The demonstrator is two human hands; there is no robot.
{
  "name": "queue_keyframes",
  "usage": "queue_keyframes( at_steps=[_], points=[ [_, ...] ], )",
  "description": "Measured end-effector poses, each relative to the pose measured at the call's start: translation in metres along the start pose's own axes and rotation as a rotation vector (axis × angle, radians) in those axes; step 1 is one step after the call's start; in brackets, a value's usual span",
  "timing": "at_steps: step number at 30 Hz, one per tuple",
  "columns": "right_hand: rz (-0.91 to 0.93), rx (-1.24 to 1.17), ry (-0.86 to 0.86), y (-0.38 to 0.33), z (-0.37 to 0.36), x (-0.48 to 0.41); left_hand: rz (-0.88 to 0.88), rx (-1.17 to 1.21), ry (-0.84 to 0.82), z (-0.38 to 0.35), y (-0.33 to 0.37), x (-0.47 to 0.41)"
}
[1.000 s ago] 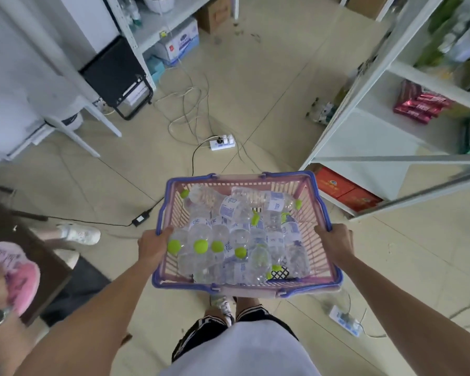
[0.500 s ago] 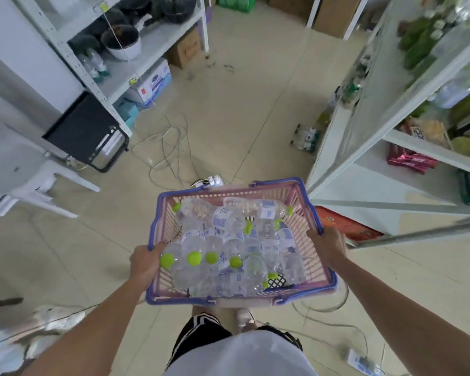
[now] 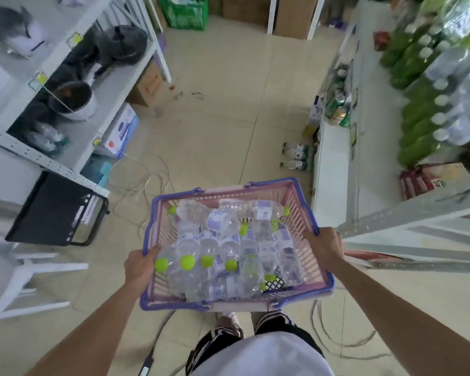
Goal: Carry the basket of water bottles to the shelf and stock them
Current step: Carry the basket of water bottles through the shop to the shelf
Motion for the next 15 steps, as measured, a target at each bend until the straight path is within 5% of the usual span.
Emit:
queue_keyframes(
  at_steps=[15],
  points=[
    [-0.171, -0.258, 0.127, -0.122, 0.044, -0.176, -0.324, -0.082, -0.004, -0.041, 0.330, -0.128]
  ],
)
Point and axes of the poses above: each hand's wrist, its own x-axis away from the middle knuckle, its own z-axis out of the back of the hand, y = z × x, the point moved 8 cm from there along -x, towards the middle knuckle, and after that the axes turned 10 degrees about y, right-handed, at the moved point
